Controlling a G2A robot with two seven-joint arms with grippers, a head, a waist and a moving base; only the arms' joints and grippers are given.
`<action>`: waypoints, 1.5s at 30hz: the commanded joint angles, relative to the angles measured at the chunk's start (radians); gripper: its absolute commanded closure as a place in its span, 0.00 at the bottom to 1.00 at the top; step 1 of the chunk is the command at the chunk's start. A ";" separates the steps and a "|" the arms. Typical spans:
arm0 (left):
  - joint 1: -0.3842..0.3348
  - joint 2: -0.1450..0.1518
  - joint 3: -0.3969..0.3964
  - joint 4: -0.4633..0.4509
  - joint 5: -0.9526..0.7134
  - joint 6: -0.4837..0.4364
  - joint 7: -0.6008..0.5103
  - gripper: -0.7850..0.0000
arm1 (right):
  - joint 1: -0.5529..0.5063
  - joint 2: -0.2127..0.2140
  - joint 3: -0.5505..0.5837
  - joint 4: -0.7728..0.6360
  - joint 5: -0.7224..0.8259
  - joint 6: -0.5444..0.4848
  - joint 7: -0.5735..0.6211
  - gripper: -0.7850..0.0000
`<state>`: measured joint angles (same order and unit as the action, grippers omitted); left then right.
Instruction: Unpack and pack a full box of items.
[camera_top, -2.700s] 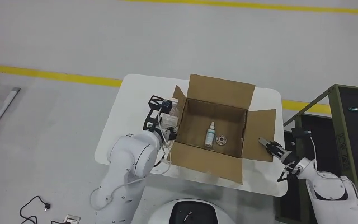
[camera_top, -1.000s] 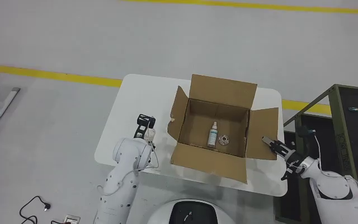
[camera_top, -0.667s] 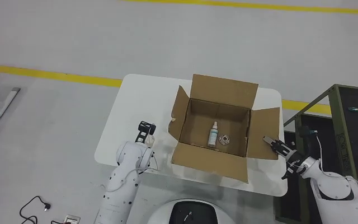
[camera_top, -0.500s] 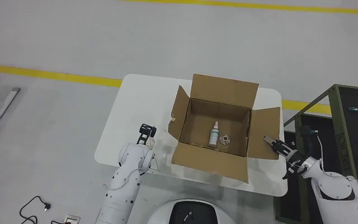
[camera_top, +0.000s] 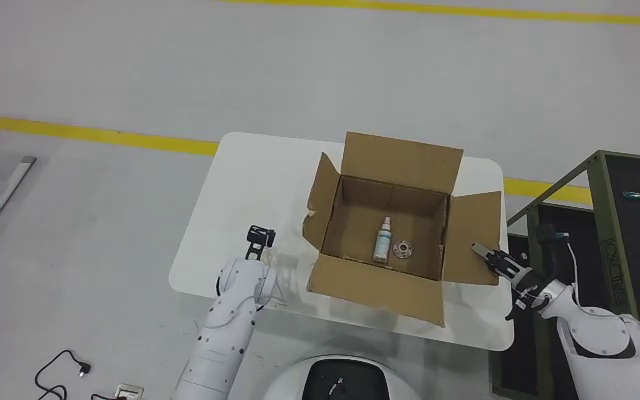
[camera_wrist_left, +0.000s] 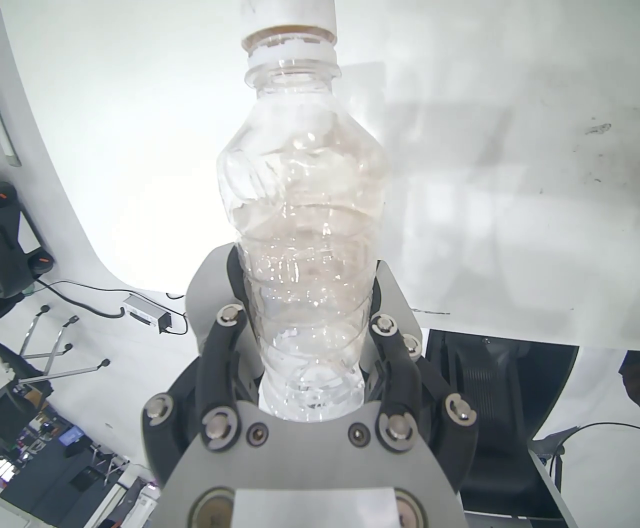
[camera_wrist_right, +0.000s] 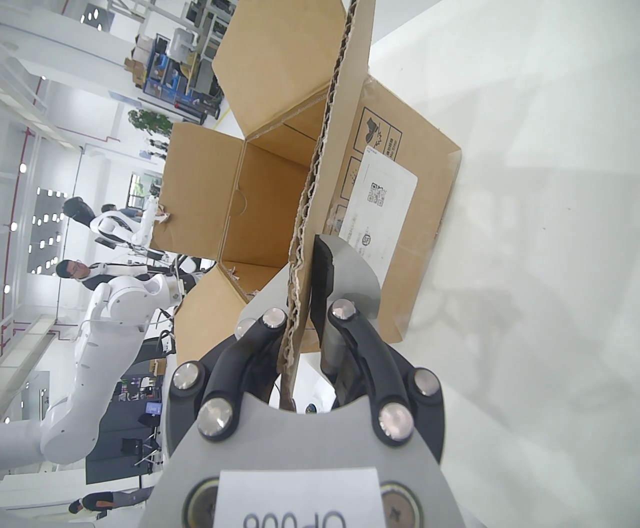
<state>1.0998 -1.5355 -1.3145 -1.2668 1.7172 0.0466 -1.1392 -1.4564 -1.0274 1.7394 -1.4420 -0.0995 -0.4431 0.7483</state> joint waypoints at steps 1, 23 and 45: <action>-0.008 -0.001 0.005 0.031 0.002 0.004 0.017 1.00 | 0.001 0.001 -0.003 0.003 0.000 -0.001 -0.002 1.00; -0.068 -0.005 0.027 0.164 -0.013 0.022 0.064 0.00 | 0.005 0.011 -0.020 0.014 -0.013 -0.002 -0.023 1.00; 0.066 0.016 -0.026 -0.228 0.026 -0.011 -0.038 0.00 | 0.032 0.024 -0.015 0.056 0.011 -0.007 -0.002 1.00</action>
<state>1.1524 -1.5204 -1.3315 -1.4486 1.7517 0.0363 -1.1682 -1.4264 -1.0041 1.7250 -1.3877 -0.0955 -0.4473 0.7418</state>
